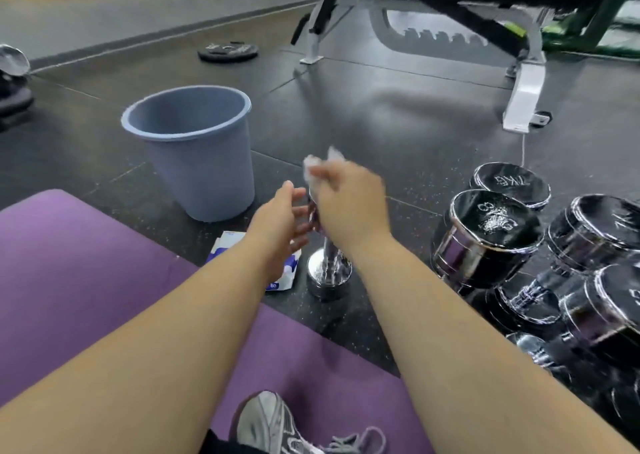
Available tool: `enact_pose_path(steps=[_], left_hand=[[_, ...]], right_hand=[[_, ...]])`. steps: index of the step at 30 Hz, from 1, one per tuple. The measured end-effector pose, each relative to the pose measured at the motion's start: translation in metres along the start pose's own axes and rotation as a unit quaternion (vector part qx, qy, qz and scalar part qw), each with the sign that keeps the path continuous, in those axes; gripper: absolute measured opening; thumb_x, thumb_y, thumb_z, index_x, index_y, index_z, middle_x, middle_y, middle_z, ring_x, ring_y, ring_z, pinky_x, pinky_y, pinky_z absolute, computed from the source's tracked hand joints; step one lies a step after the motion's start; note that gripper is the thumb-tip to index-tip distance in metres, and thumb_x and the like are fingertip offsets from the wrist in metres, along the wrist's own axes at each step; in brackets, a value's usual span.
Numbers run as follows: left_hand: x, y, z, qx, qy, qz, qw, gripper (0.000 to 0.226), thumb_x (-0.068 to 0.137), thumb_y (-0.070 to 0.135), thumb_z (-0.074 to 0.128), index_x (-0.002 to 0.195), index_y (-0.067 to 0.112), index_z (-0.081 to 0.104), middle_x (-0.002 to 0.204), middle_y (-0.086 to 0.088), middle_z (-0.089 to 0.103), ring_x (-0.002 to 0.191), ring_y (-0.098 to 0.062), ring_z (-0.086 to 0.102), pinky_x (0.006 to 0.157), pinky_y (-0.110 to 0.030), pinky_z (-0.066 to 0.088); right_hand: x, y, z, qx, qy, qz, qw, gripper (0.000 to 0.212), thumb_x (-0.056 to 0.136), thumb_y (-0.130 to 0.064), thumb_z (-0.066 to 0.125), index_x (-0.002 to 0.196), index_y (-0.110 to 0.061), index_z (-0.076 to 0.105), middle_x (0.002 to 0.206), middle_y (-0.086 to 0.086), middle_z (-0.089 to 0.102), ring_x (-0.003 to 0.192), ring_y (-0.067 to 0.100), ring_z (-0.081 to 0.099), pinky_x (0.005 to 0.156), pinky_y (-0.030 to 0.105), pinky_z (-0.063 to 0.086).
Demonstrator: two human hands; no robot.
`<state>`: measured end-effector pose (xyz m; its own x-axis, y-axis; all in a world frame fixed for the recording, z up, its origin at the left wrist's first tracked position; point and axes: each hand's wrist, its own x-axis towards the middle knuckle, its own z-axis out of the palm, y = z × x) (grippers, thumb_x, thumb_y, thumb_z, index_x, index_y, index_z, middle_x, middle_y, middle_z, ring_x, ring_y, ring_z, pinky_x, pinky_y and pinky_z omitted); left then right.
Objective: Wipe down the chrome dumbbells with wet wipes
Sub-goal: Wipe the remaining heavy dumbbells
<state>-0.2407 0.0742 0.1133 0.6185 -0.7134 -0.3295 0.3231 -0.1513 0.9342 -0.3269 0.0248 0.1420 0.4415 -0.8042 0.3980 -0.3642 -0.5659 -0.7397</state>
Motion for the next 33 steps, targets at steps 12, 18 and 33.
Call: enact_pose_path(steps=[12, 18, 33], left_hand=[[0.002, 0.004, 0.005, -0.13, -0.012, -0.043, 0.991, 0.04, 0.105, 0.028, 0.034, 0.078, 0.014, 0.06, 0.071, -0.005, 0.06, 0.057, -0.013, 0.051, 0.059, -0.025, 0.049], [0.003, 0.002, 0.013, -0.106, -0.016, -0.03, 0.994, 0.025, 0.099, 0.017, 0.044, 0.083, 0.013, 0.063, 0.072, -0.002, 0.058, 0.057, -0.013, 0.051, 0.057, -0.024, 0.052], [0.008, 0.011, 0.012, -0.064, -0.014, 0.048, 0.997, 0.032, 0.102, 0.021, 0.045, 0.131, 0.026, 0.058, 0.124, 0.009, 0.063, 0.082, -0.007, 0.062, 0.069, -0.024, 0.044]], right_hand=[[-0.012, 0.019, -0.008, -0.125, -0.125, -0.113, 0.978, 0.032, 0.089, -0.026, 0.039, 0.107, -0.026, 0.066, 0.099, -0.005, 0.062, 0.097, 0.023, 0.052, 0.079, 0.033, 0.046], [-0.036, 0.043, -0.013, 0.084, 0.015, 0.023, 0.996, 0.031, 0.1, -0.022, 0.046, 0.123, -0.022, 0.067, 0.13, -0.005, 0.064, 0.112, 0.004, 0.056, 0.093, 0.009, 0.036], [-0.007, 0.035, -0.001, 0.274, 0.013, 0.298, 0.914, 0.068, 0.082, -0.074, 0.025, 0.07, -0.026, 0.072, 0.084, -0.008, 0.07, 0.087, 0.015, 0.062, 0.093, 0.042, 0.044]])
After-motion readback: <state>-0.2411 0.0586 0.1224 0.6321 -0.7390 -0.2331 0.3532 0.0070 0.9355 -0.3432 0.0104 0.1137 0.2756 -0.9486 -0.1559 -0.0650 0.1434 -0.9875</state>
